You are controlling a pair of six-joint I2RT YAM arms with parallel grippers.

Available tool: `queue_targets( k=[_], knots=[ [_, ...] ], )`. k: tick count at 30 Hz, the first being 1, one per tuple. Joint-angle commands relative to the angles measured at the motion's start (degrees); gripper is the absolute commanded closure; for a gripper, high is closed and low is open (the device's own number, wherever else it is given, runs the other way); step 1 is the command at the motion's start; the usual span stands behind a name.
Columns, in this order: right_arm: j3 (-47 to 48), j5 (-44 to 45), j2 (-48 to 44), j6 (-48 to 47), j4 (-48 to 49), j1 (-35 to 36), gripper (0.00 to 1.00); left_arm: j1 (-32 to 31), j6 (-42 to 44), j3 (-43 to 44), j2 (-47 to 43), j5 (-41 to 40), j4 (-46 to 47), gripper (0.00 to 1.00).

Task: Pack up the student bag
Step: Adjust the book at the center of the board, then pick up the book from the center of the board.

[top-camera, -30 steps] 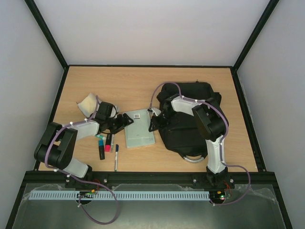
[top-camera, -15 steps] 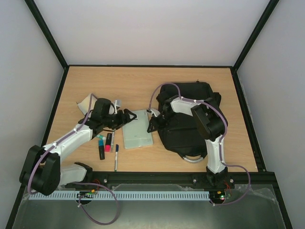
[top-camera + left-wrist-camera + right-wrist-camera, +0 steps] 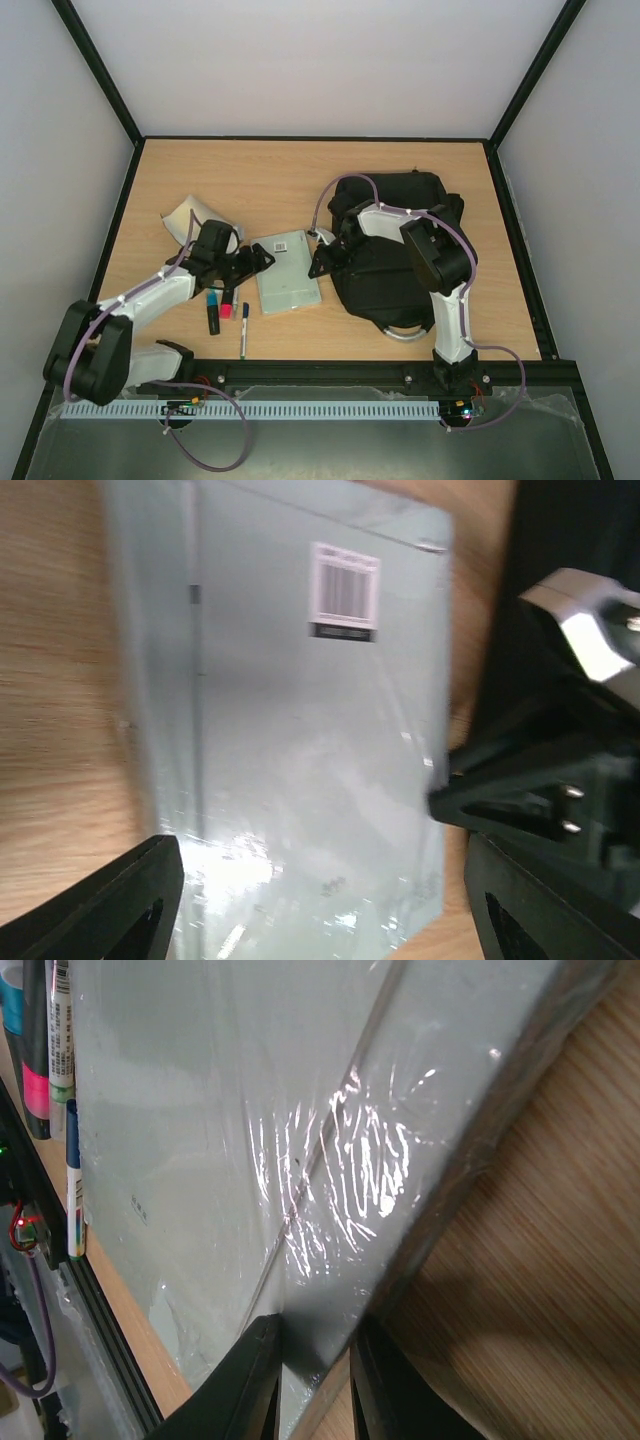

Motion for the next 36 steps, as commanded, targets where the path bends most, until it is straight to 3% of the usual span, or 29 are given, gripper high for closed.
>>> queue_targets(
  k=[1,9,23,36],
  knots=[
    [-1.90,2.87,1.87,-1.35,-1.67,1.81,0.80,1.13,1.62,-0.86,5.65,-1.68,1.49,0.19],
    [0.08,-0.90,0.12,-2.44,-3.25,1.81,0.82,1.14,0.88,-1.20,14.07,1.55,7.38,0.22],
    [5.90,-3.80,-10.60,-4.23,-10.37,1.81,0.82,-5.18,-2.19,0.88,19.04,1.81,14.67,0.25],
    [-4.55,15.90,-19.30,-3.96,-10.72,-1.51,0.79,-14.59,-4.34,9.78,29.99,-0.54,18.34,0.25]
  ],
)
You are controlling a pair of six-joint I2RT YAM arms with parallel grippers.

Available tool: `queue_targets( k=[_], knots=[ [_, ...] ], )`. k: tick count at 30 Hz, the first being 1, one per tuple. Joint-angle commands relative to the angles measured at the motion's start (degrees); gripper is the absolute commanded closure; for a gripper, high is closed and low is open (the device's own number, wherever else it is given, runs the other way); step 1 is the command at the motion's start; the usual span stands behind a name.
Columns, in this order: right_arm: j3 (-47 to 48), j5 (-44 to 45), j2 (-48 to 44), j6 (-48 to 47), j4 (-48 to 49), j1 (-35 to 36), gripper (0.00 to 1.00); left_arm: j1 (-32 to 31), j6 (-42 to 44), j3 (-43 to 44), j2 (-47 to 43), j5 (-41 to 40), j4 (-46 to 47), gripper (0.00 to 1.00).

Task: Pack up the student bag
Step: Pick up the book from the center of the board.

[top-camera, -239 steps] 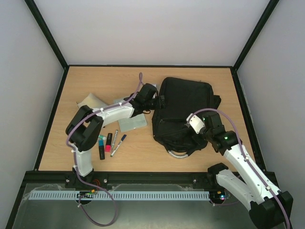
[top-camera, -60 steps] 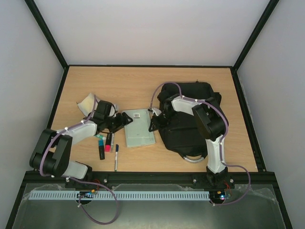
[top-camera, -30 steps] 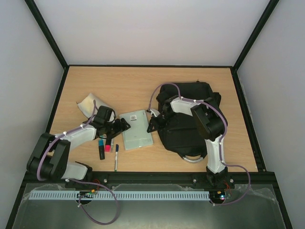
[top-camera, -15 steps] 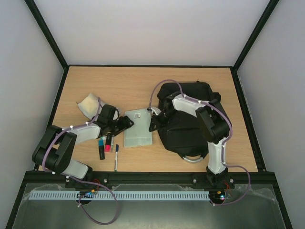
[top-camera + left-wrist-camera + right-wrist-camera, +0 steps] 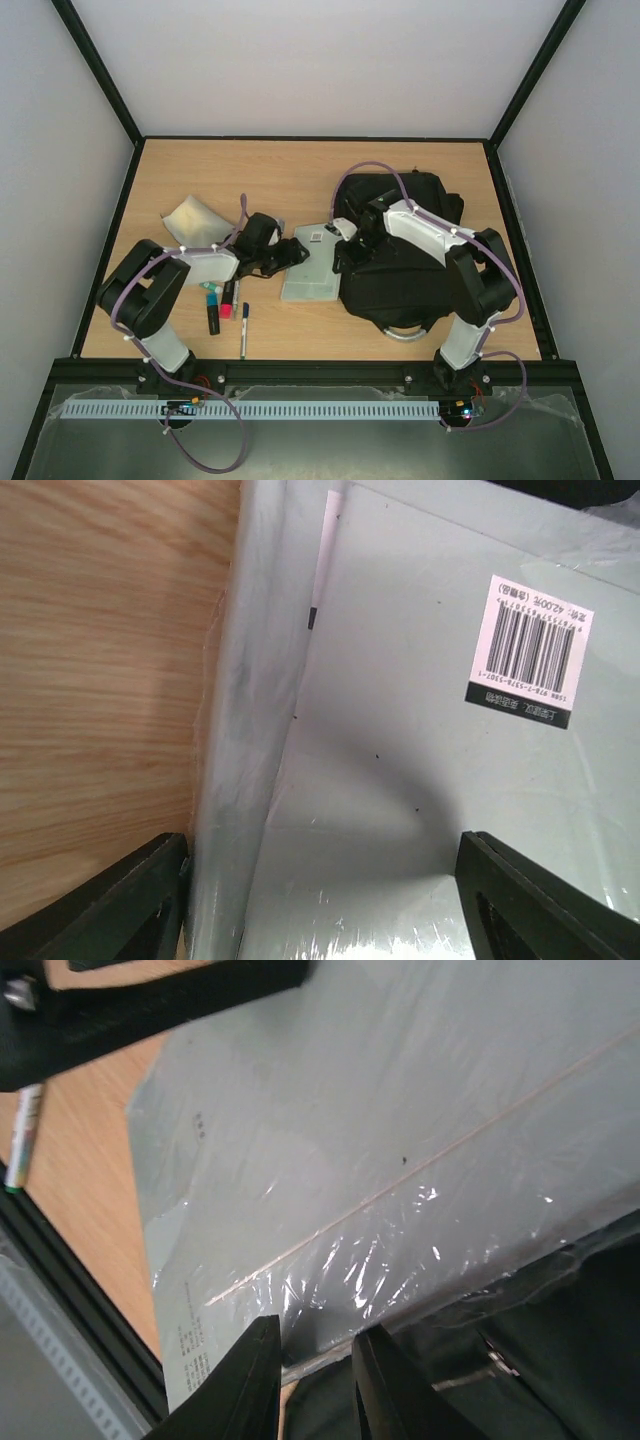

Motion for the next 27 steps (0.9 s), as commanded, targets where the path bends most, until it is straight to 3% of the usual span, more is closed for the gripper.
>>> queue_targets(
  k=[1,3,7,22,24,27],
  knots=[
    [-3.26,2.17,-1.44,-0.62,3.19,-1.99,0.78,-4.27,-1.84,1.79,5.68,3.83,0.69,0.25],
    [-4.42,2.53,-1.36,0.15,4.04,-3.63,0.71,-5.09,-2.15,1.98,7.02,3.68,1.28,0.25],
    [-5.38,2.21,-1.64,1.94,4.91,-5.89,0.48,-6.29,-2.60,1.85,8.31,3.42,2.36,0.25],
    [-7.41,9.93,-1.88,5.58,7.28,-7.75,0.28,-7.14,-2.34,0.57,7.69,0.99,1.48,0.24],
    [-7.37,10.88,-1.27,6.03,7.67,-7.83,0.19,-7.29,-2.06,0.42,6.94,0.17,0.93,0.24],
    [-7.07,10.15,0.06,5.84,7.92,-8.05,0.17,-7.51,-1.41,0.36,6.18,-0.96,0.00,0.23]
  ],
)
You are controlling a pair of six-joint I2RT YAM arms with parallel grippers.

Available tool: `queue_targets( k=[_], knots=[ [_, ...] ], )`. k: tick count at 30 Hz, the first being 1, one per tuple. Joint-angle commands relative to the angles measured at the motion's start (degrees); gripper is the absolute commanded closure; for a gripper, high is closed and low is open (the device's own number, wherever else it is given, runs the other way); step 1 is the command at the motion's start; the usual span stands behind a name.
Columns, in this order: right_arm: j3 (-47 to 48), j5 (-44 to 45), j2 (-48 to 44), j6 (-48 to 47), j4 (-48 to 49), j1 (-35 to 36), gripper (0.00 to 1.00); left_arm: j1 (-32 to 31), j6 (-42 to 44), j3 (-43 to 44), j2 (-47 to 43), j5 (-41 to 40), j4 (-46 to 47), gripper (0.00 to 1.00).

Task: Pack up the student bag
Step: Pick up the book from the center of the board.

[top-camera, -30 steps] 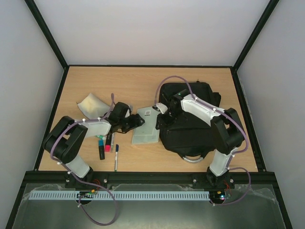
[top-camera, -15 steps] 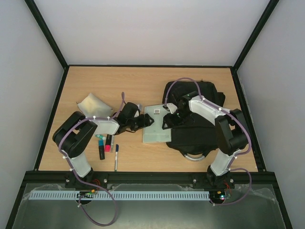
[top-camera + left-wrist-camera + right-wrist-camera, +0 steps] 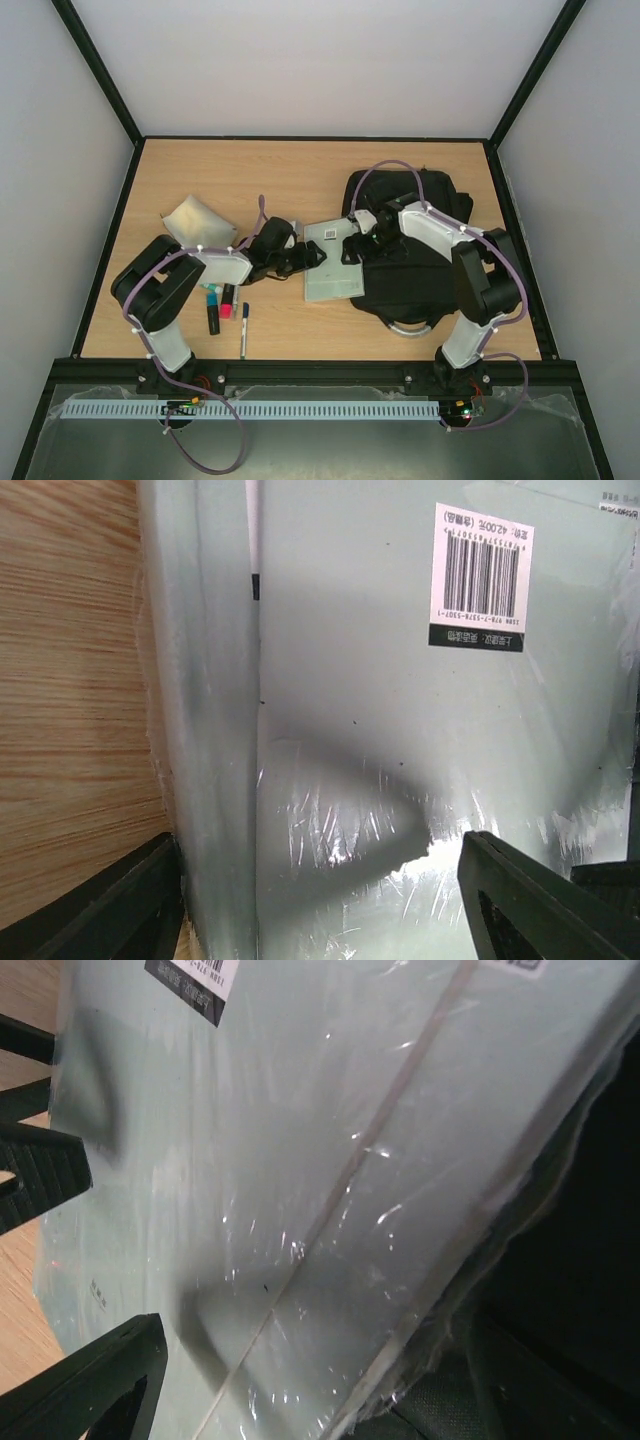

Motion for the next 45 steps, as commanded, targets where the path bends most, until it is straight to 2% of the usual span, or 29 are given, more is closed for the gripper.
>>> queue_targets(
  k=[1,4,6,8,15,19,21,23,27,32,41,45],
  knots=[
    [-0.42,-1.54,2.47,-0.10,-0.19,-0.55,0.17,-1.45,0.18,-2.40,0.68,-0.06,-7.56,0.23],
    [-0.76,-12.90,3.67,-2.89,0.57,-0.63,0.25,-1.61,0.04,-2.20,1.50,0.54,-7.03,0.23],
    [-0.93,-18.01,3.79,-4.15,0.96,-0.63,0.36,-1.87,-0.05,-1.99,1.91,0.61,-6.91,0.24],
    [-0.94,-21.74,3.09,-4.84,0.88,-0.63,0.41,-2.19,-0.10,-2.04,2.11,0.57,-6.79,0.24],
    [-1.29,-29.99,-2.99,-4.23,1.56,-0.63,0.49,-2.43,-0.21,-2.32,2.85,0.37,-5.96,0.25],
    [-0.72,-29.96,-3.73,-2.68,1.77,-0.63,0.49,-2.59,-0.55,-2.33,3.00,0.29,-5.51,0.25],
    [-0.05,-29.36,-2.38,-2.13,1.09,-0.63,0.43,-2.67,-0.52,-2.38,2.96,0.09,-5.47,0.25],
    [0.39,-29.31,-0.80,-1.88,0.53,-0.63,0.44,-2.69,-0.50,-2.40,3.08,0.11,-5.38,0.25],
    [0.77,-26.71,0.84,-0.21,1.49,-0.63,0.55,-2.78,-0.49,-2.54,2.88,-0.05,-5.61,0.25],
    [1.18,-26.33,-0.82,-0.33,1.74,-0.63,0.80,-2.80,-0.14,-3.31,-0.75,-1.90,-7.36,0.24],
    [-0.62,-27.81,-10.60,-5.01,1.15,-0.63,0.97,-2.72,4.78,-4.46,-17.42,-7.98,-14.86,0.17],
    [-0.32,-26.89,-16.94,-7.84,-0.05,-0.63,0.99,-2.69,7.65,-6.17,-25.47,-8.08,-14.74,0.16]
  ],
)
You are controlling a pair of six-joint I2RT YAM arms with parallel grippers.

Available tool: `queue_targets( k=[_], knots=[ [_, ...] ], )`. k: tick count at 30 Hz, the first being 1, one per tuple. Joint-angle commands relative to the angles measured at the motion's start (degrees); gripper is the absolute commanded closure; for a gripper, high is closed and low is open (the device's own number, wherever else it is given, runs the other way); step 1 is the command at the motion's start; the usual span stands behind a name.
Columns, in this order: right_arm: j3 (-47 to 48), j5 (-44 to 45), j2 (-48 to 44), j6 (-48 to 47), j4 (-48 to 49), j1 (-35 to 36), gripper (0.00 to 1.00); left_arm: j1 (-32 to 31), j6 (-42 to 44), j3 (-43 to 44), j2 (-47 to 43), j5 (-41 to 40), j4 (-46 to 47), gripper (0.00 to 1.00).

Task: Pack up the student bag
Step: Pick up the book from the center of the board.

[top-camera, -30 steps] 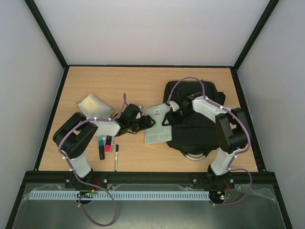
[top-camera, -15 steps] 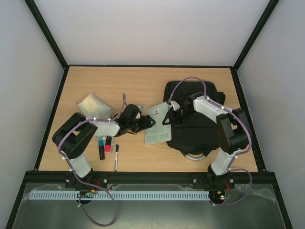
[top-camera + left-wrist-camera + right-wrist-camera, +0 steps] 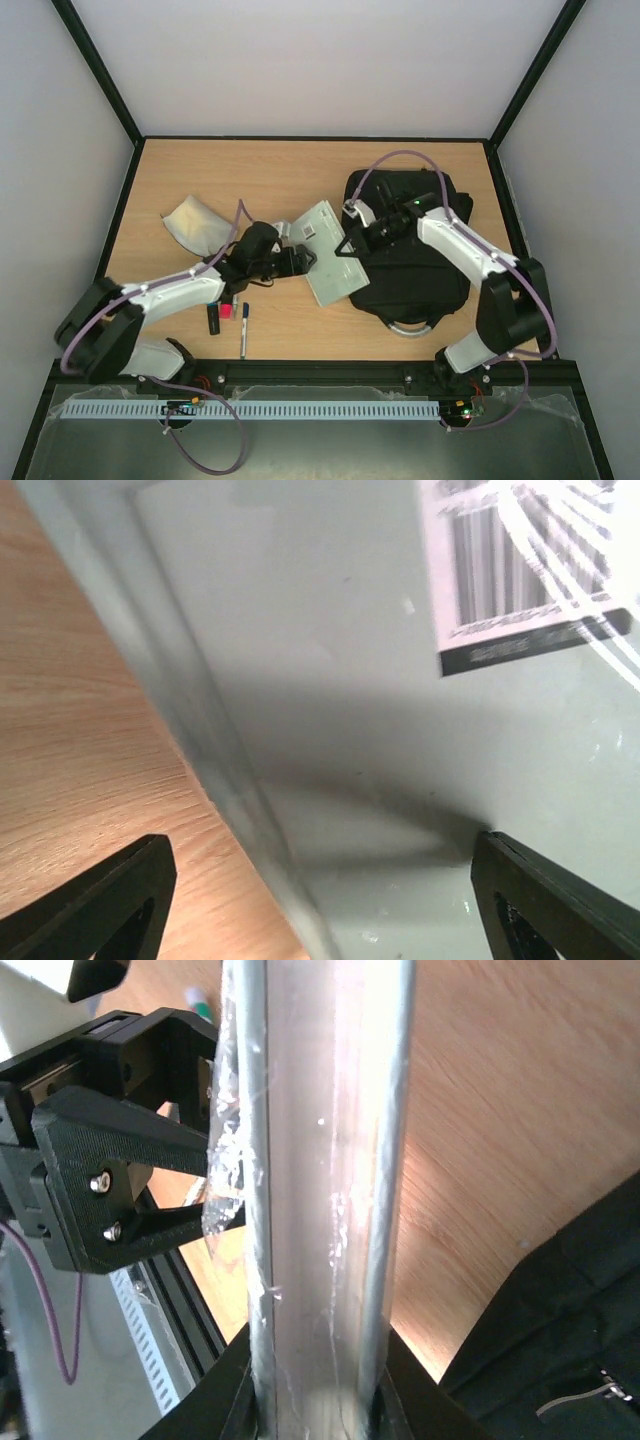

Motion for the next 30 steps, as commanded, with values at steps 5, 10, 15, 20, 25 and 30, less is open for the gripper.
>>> queue_targets(
  k=[5,10,15,20,25,30],
  knots=[
    [1.20,-3.41,-15.23,-8.76,-2.77,-0.12,0.99,-0.18,9.55,-6.16,-17.62,0.56,4.95,0.12],
    [0.63,-13.38,-18.40,-10.12,-5.05,-1.33,0.99,-0.28,13.98,-11.00,-26.69,5.83,17.04,0.11],
    [0.75,-18.82,-19.42,-12.95,-7.39,-1.34,0.99,-0.29,13.37,-11.58,-27.26,11.03,21.88,0.12],
    [1.15,-22.10,-20.50,-14.18,-8.28,-1.33,0.98,-0.29,10.31,-11.31,-24.36,13.36,23.75,0.15],
    [1.72,-21.91,-20.79,-14.96,-9.49,-1.33,0.99,-0.29,9.08,-12.62,-25.76,12.26,25.60,0.21],
    [0.98,-18.13,-22.58,-13.14,-7.20,-1.51,0.99,-0.28,10.47,-13.36,-30.14,8.29,21.85,0.14]
  ],
)
